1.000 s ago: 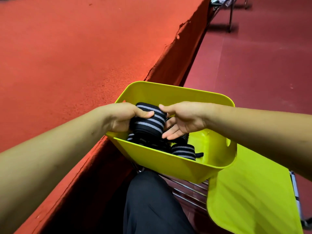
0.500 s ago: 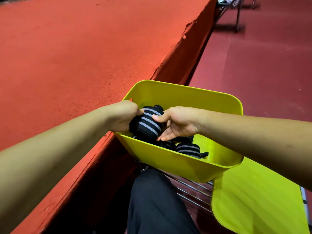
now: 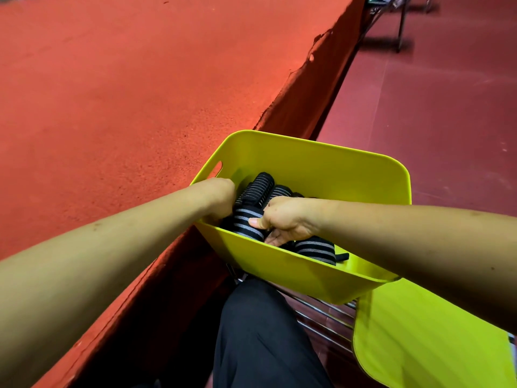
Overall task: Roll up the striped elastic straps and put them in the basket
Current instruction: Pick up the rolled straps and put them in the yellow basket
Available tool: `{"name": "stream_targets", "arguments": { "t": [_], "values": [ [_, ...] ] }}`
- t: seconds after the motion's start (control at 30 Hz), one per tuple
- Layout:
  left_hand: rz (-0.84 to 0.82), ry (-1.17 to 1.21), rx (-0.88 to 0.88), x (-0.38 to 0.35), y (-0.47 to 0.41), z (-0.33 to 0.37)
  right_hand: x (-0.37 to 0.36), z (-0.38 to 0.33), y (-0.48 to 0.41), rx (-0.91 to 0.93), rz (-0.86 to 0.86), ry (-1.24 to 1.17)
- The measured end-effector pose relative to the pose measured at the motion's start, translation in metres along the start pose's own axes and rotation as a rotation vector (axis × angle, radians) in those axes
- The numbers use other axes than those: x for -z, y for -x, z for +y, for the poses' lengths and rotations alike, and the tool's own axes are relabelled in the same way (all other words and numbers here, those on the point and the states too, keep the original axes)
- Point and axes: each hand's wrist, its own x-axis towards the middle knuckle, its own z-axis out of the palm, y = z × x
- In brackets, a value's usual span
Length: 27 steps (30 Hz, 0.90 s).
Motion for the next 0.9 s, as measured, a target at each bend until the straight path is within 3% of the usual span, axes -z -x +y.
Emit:
{"name": "stream_targets", "arguments": {
  "t": [0.23,0.4,0.53,0.7,0.9],
  "values": [
    [0.060,0.154,-0.023,0.001,0.006,0.003,0.014,-0.007,0.013,-0.007,0.092,0.307],
    [0.245,0.551,-0.074,0.013,0.034,-0.010,0.017,-0.024,0.032,0.069,0.206,0.481],
    [0.348,0.995,-0.073,0.024,0.071,-0.043,0.009,-0.052,0.052,0.168,0.302,0.398],
    [0.488,1.136,0.062,0.016,0.122,-0.116,-0.035,-0.113,0.080,0.455,0.407,0.203],
    [0.597,1.177,0.388,-0.063,0.181,-0.242,-0.159,-0.169,0.063,0.556,0.163,0.126]
  ]
}}
